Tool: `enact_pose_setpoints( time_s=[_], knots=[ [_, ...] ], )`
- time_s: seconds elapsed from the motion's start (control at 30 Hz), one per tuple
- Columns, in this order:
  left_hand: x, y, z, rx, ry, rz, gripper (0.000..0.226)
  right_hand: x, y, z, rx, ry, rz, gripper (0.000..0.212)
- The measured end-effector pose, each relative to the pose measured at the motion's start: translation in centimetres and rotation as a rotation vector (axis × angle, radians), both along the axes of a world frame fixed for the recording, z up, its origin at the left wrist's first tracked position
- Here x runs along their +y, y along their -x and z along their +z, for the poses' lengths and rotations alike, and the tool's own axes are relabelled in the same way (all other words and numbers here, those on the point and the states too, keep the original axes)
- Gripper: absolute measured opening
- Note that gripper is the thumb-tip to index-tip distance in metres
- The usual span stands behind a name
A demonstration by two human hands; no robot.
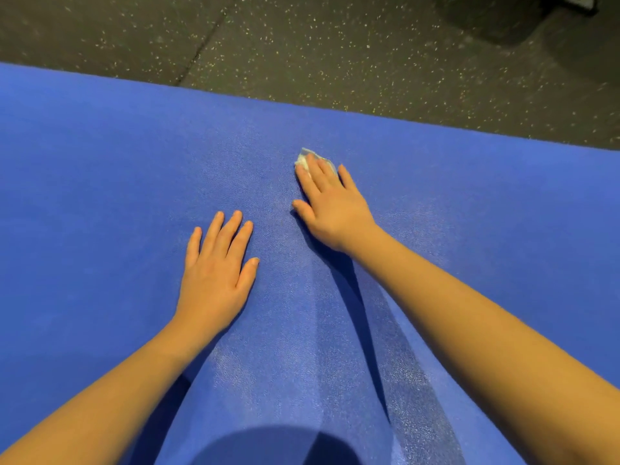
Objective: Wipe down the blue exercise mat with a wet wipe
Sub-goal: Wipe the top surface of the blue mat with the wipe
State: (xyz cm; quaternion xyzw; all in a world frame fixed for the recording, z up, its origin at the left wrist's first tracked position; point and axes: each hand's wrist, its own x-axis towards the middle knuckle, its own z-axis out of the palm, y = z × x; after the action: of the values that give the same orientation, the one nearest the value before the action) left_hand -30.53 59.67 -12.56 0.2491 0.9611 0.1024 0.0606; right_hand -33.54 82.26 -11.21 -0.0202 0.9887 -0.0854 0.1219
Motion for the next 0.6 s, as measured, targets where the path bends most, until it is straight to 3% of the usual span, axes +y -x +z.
enact_pose_setpoints(
  time_s=[0.07,0.17,0.23,0.4,0.53,0.6],
  knots=[
    [-0.5,-0.6,0.3,-0.03,-0.037,0.014,0.06,-2.0,-1.3,-0.2,0.01,0.075,-0.025,0.07],
    [-2.6,-3.5,0.7,-0.036,-0.016,0.057,0.061,-2.8,-4.2,-0.3,-0.013,0.071,0.249,0.074],
    [-4.0,-5.3,0.5,-0.055,0.012,0.069,0.062,-1.3,-4.0,-0.1,0.011,0.021,0.306,0.075],
    [-4.3,-5.8,0.2,-0.051,0.069,0.06,0.062,-2.3,-5.0,-0.3,0.009,0.063,-0.028,0.071],
    [-4.4,-5.9,0.2,-0.053,0.092,0.056,0.063,-4.0,-8.8,-0.5,-0.043,0.12,0.307,0.078],
    [-4.4,-5.8,0.3,-0.057,0.087,0.058,0.063,-2.5,-8.6,0.1,-0.031,0.087,0.332,0.075]
  ],
)
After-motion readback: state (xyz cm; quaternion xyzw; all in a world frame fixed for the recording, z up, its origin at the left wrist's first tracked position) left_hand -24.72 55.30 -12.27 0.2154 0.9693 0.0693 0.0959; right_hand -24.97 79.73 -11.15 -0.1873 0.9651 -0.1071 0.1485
